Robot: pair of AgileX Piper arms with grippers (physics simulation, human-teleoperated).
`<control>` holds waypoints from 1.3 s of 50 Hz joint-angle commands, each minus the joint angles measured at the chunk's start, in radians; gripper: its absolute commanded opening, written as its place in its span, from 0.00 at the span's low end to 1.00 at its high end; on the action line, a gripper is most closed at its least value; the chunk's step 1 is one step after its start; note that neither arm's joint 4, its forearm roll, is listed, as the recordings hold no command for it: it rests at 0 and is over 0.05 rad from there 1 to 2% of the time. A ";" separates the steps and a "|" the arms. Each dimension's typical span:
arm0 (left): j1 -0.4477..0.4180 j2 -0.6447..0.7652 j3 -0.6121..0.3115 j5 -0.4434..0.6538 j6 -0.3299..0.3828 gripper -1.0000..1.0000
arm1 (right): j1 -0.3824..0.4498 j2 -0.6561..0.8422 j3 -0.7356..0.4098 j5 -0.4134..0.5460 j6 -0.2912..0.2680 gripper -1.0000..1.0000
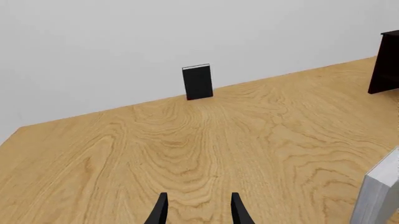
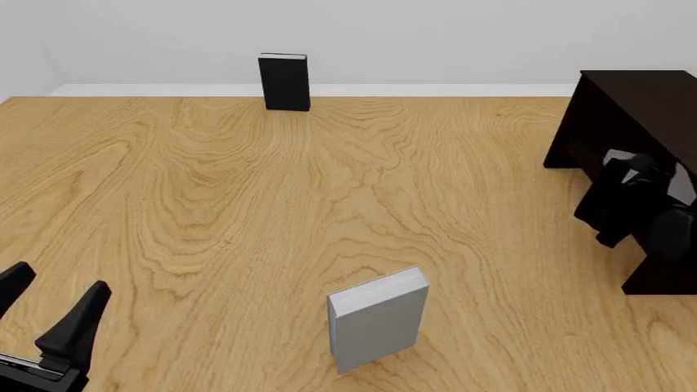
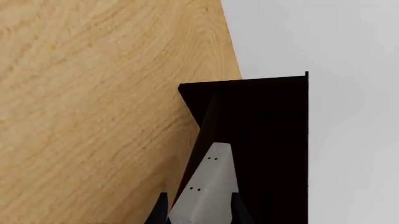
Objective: Pick up the book on the right and place it on the cabinet shelf.
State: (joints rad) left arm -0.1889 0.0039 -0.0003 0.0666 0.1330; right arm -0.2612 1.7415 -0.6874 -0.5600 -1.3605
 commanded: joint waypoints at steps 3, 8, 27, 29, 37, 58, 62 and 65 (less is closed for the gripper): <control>-0.002 0.000 0.000 -0.002 -0.002 1.00 | -0.114 -0.027 0.058 0.001 -0.002 1.00; -0.003 -0.001 0.000 0.000 -0.003 1.00 | -0.129 -0.031 0.079 -0.014 -0.014 1.00; -0.007 -0.002 0.000 0.001 -0.009 1.00 | -0.165 -0.051 0.118 -0.025 -0.030 1.00; -0.008 -0.002 0.000 0.002 -0.007 1.00 | -0.174 -0.051 0.125 -0.031 -0.038 1.00; -0.010 -0.002 0.000 0.001 -0.007 1.00 | -0.169 -0.056 0.133 -0.035 -0.038 1.00; -0.010 -0.001 0.000 0.001 -0.009 1.00 | -0.098 -0.042 0.117 -0.031 -0.039 1.00; -0.009 -0.001 0.000 0.001 -0.009 1.00 | -0.082 -0.028 0.109 -0.031 -0.036 1.00; -0.007 -0.001 0.000 0.000 -0.010 1.00 | -0.077 -0.020 0.102 -0.031 -0.030 1.00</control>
State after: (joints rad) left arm -0.1978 0.0025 -0.0003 0.0673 0.1245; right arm -0.2825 1.7065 -0.6162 -0.5943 -1.3976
